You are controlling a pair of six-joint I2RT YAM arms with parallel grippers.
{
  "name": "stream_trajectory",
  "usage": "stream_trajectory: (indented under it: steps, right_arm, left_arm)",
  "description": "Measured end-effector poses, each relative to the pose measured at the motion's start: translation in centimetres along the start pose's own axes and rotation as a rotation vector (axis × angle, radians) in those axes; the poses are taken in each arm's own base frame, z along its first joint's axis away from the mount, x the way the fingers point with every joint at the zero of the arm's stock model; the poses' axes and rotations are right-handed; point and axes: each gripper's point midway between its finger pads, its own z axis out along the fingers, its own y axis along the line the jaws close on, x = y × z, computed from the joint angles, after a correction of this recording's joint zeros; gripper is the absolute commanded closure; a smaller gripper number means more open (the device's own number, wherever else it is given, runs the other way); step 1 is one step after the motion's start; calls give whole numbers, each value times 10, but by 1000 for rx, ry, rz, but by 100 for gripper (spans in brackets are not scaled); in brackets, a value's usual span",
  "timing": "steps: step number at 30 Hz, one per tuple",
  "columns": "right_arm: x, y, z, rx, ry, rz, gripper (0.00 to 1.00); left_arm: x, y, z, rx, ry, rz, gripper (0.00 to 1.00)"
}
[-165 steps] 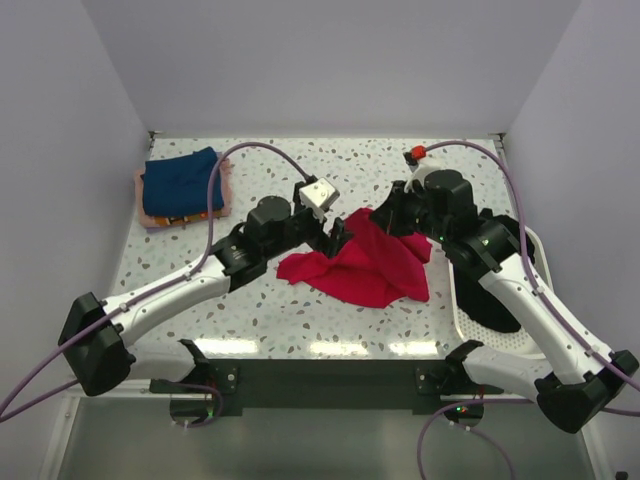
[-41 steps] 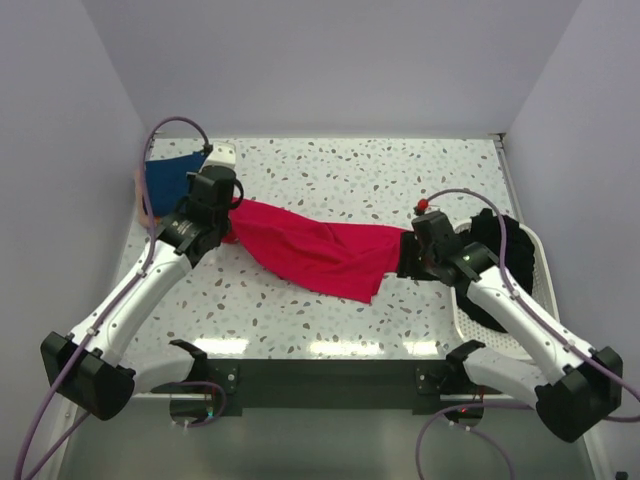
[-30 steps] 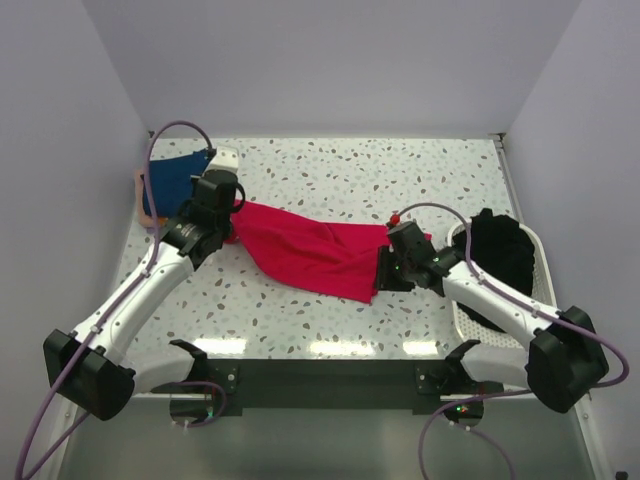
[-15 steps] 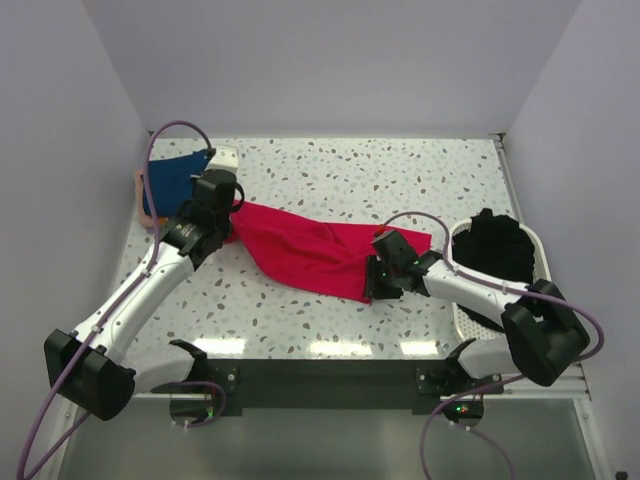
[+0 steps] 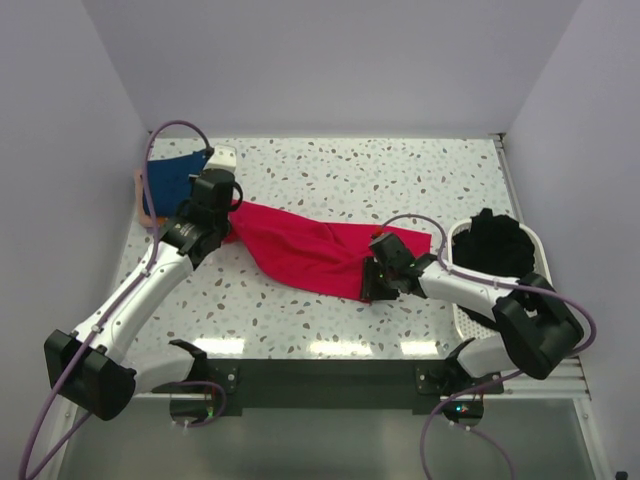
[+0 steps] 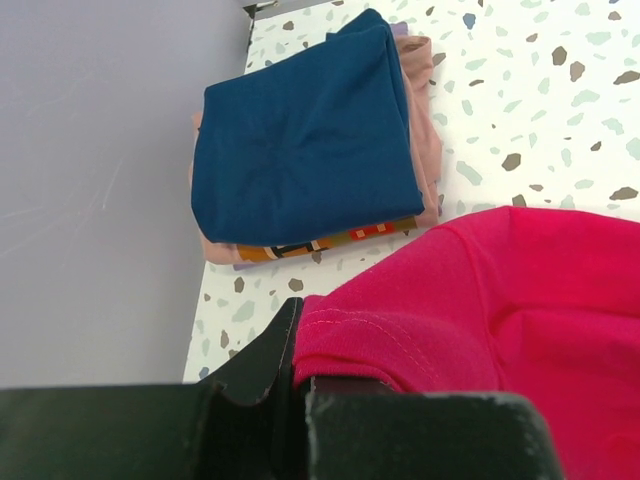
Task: Fold and stack the t-shirts
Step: Flatten the tshirt out
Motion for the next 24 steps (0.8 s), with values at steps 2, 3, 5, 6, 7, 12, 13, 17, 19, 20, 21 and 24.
stream_trajectory:
  steps: [2,3,5,6,7,12,13,17,19,20,21,24]
  right_arm:
    - [-2,2,2,-9,-5,-1,62]
    - [-2,3,3,-12,-5,0,64]
    - [-2,6,4,-27,-4,2,74]
    - [-2,6,5,-26,-1,2,81]
    - [-1,7,5,-28,1,0,95]
    - [5,3,2,-5,29,-4,100]
    - [7,1,-1,2,37,-6,100]
    - [-1,-1,-31,31,13,-31,100]
    - [-22,4,-55,33,-59,-47,100]
    - [-37,7,-72,28,-107,-53,100]
    - [-55,11,-90,21,-166,-57,100]
    - [-110,10,-147,29,-353,-49,100]
  left_arm:
    - [0,1,0,-1,1,5,100]
    - [0,1,0,-2,1,5,100]
    - [0,2,1,-4,2,5,100]
    - [0,2,1,-5,2,5,100]
    - [0,2,1,-6,3,5,100]
    - [1,4,2,-10,5,10,100]
    - [1,5,2,-11,5,9,100]
    - [1,6,2,-15,7,9,100]
    - [2,8,3,-20,9,10,100]
    - [1,9,3,-22,8,11,100]
    - [-2,11,2,-23,4,10,100]
    - [-30,20,-4,-17,-48,-22,100]
